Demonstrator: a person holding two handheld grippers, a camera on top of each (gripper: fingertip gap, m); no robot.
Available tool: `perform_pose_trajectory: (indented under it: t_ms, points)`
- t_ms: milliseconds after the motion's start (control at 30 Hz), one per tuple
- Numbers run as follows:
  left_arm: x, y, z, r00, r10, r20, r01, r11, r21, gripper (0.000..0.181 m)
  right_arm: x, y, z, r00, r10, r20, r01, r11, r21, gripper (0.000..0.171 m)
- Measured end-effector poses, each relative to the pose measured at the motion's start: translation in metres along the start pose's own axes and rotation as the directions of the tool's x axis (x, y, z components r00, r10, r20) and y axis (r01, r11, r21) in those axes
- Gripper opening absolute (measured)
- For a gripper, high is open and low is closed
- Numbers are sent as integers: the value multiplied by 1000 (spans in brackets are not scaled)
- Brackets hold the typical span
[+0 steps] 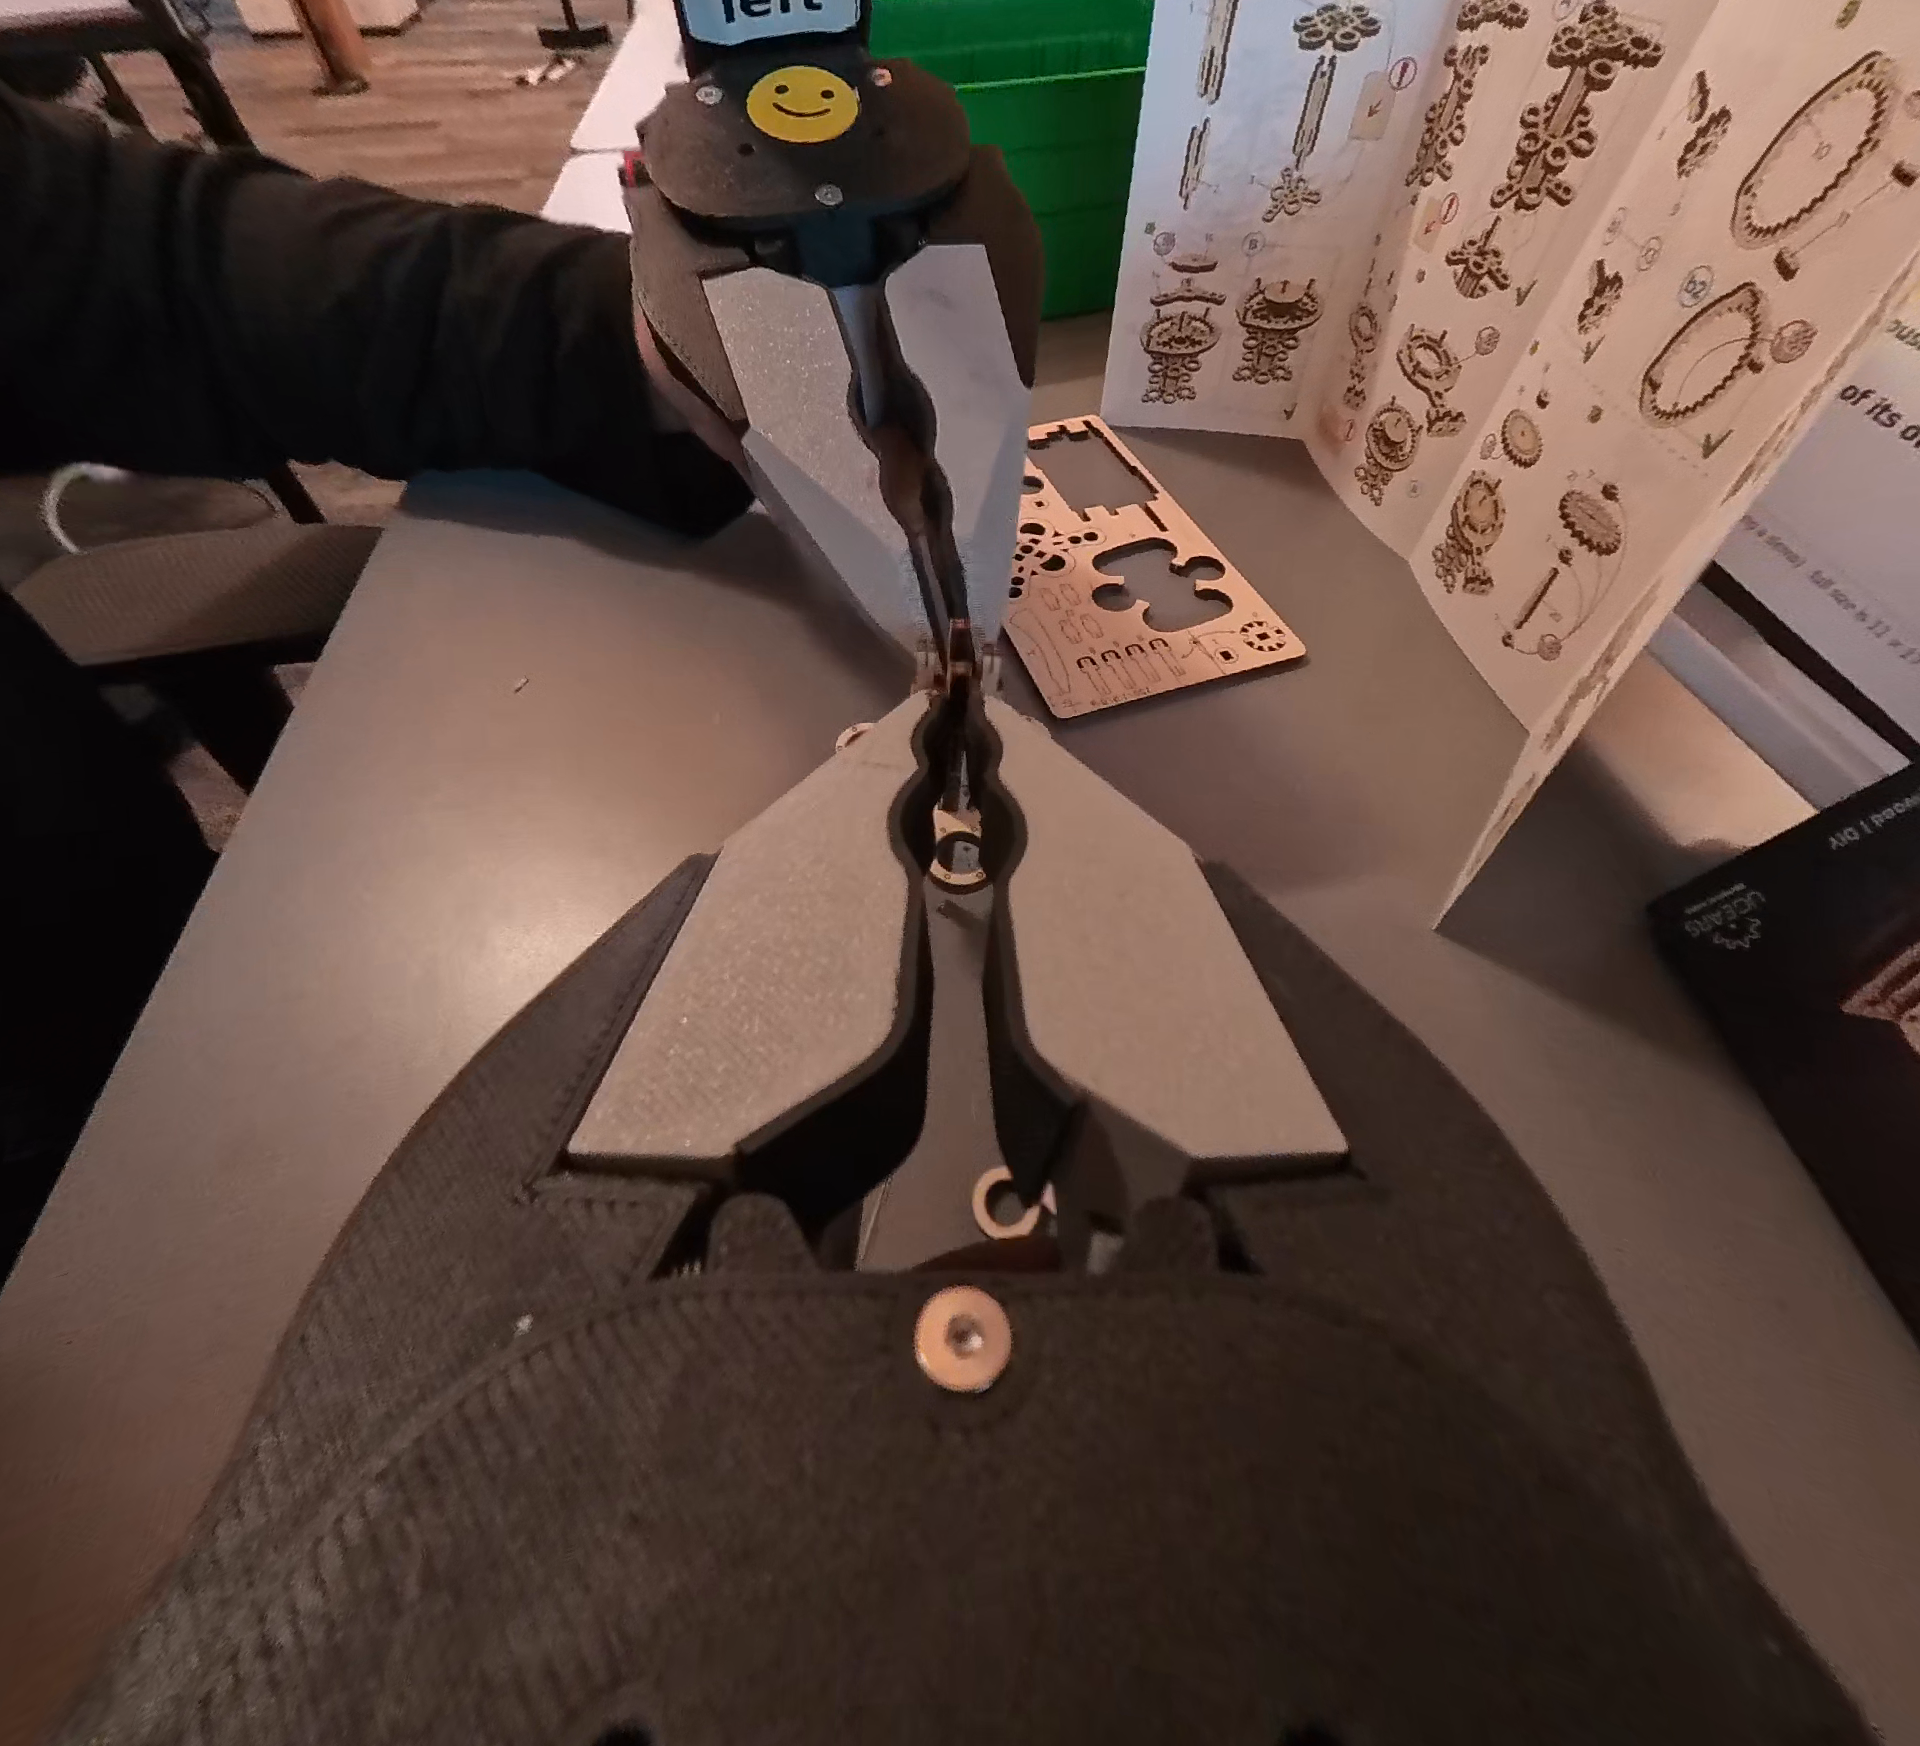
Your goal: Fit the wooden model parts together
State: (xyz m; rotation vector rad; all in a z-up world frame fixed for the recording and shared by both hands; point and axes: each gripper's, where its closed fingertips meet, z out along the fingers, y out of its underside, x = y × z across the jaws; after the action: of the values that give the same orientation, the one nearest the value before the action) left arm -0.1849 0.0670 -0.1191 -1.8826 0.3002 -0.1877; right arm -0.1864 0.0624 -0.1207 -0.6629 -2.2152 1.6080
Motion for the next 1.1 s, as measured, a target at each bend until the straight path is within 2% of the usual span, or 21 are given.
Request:
perform_pose_trajectory:
  t_ms: [167,500,667,767,900,1100]
  points:
    - [0,0,-1,999,-40,-12,40,999,22,1,0,-1,1,1000,19,-4,-19,1000,11,0]
    - [-9,-1,2,998,-40,48,38,998,51,1,9,0,-1,995,97,-7,-96,994,57,0]
    - [-22,5,-6,991,-120,62,117,991,63,1,20,4,-4,988,152,-39,-151,988,43,15]
    - [-36,10,-11,974,-199,108,194,979,58,1,26,6,-7,980,188,-62,-186,982,41,16]
    - [-40,13,-14,960,-260,105,255,965,57,1,30,11,-8,974,213,-81,-213,977,17,16]
    - [-43,25,-17,934,-340,113,341,940,12,1,30,24,-1,978,158,-132,-170,982,-86,16]
